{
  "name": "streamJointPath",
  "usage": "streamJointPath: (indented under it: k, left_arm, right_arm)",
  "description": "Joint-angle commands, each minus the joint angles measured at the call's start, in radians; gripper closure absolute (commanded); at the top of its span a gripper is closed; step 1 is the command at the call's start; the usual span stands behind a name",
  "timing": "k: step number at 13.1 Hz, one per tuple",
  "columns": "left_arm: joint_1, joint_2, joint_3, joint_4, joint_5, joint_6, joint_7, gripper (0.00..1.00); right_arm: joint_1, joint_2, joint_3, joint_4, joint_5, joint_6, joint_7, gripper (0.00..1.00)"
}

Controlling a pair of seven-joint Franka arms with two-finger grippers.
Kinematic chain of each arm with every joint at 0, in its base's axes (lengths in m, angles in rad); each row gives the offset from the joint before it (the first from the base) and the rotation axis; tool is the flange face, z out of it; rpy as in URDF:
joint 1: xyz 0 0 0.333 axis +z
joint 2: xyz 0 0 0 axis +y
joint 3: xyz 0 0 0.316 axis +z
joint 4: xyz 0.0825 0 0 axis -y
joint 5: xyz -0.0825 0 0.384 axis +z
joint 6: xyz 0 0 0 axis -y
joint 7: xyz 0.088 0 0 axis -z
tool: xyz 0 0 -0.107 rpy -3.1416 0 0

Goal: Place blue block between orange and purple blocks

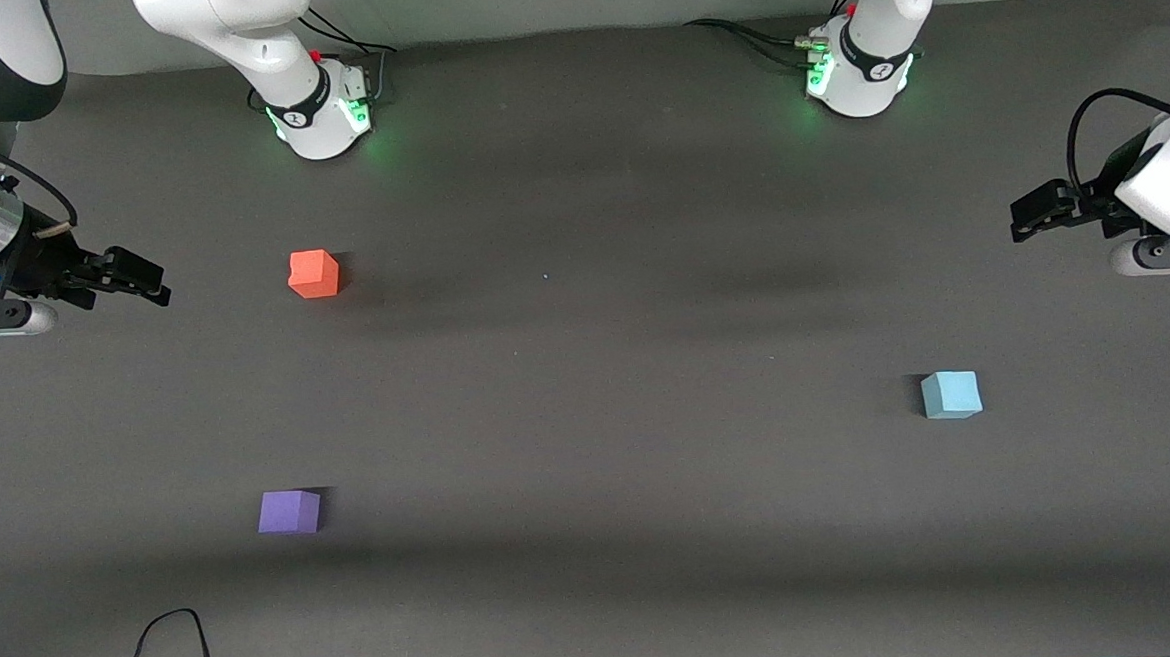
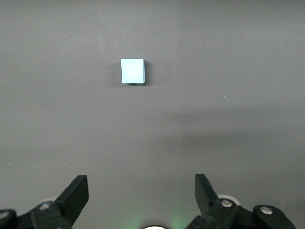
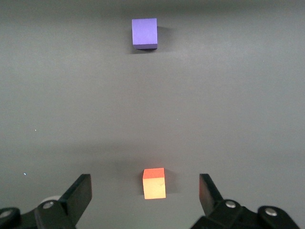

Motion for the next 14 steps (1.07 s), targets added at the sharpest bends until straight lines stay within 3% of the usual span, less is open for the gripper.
streamJointPath:
  k: [1,5,9,14]
  left_arm:
    - [0.066,-0.031,0.000,-0.027,-0.007,-0.011,0.086,0.00]
    - [0.068,-0.023,0.001,-0.038,0.004,0.017,0.083,0.00]
    - [0.065,0.038,0.000,-0.104,0.013,0.191,0.082,0.00]
    - [0.066,0.236,-0.001,-0.149,0.015,0.456,0.086,0.00]
  right_arm:
    - [-0.002,-0.031,-0.002,-0.033,0.000,0.033,-0.024,0.00]
    - [-0.002,-0.025,-0.002,-0.033,0.000,0.049,-0.024,0.00]
    - [-0.002,-0.028,-0.002,-0.036,0.000,0.047,-0.024,0.00]
    - [-0.002,-0.028,-0.002,-0.036,0.000,0.049,-0.024,0.00]
